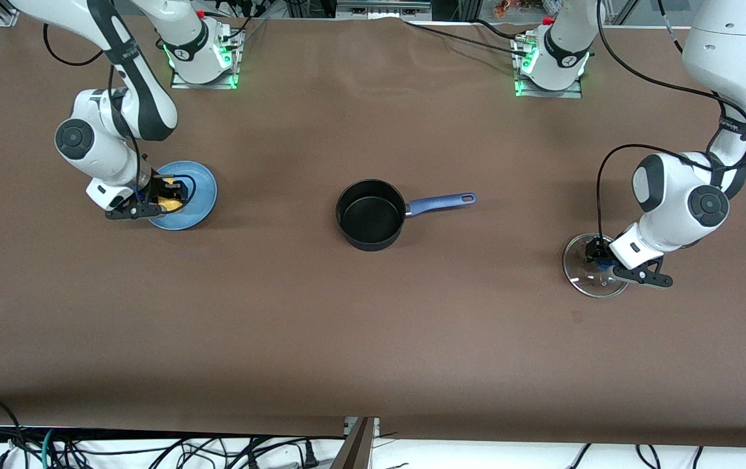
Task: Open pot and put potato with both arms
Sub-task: 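Set the lid down with the left gripper while the right gripper lifts the potato, then carry the yellow potato over the saucepan with the right gripper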
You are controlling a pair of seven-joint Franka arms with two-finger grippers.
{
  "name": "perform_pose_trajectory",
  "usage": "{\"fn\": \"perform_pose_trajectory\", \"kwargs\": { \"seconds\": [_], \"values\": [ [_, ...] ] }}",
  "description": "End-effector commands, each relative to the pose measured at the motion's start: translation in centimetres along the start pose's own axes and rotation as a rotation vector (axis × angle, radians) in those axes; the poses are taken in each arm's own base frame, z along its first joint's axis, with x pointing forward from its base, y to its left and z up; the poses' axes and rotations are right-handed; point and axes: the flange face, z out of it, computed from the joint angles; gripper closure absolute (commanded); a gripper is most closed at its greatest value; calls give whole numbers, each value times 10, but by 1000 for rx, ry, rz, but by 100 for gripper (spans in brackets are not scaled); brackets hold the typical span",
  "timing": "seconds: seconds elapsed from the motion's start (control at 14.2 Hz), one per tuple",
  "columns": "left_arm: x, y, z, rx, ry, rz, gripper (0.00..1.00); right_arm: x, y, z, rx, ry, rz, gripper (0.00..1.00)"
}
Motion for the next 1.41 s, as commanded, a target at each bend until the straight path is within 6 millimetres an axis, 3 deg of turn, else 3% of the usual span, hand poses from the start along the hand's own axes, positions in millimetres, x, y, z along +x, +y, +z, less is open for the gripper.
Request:
{"fn": "perform_pose_trajectory", "kwargs": {
  "seconds": [0.0, 0.21, 0.35, 0.56, 0.7, 0.77, 0.84, 0.98, 1.12, 1.34],
  "values": [
    [18, 4, -55, -36, -15, -8, 0, 13, -25, -59, -3, -63, 18, 62],
    [49, 16, -146, -102, -86, -72, 0, 41, -84, -125, -8, -124, 88, 62],
    [54, 26, -200, -106, -131, -122, 0, 51, -142, -155, 15, -118, 157, 62],
    [42, 44, -269, -91, -178, -194, 0, 70, -240, -169, 41, -81, 197, 62],
    [33, 48, -311, -85, -197, -209, 0, 87, -313, -157, 63, -73, 236, 62],
    [29, 50, -327, -84, -207, -219, 0, 103, -340, -147, 83, -79, 295, 62],
    [27, 53, -338, -81, -213, -229, 0, 121, -366, -143, 112, -70, 326, 62],
    [26, 53, -345, -78, -207, -238, 0, 134, -413, -122, 111, -30, 303, 62],
    [25, 50, -345, -79, -208, -244, 0, 133, -441, -98, 130, 14, 323, 62],
    [25, 51, -350, -85, -197, -242, 0, 130, -460, -68, 129, 41, 299, 62]
  ]
}}
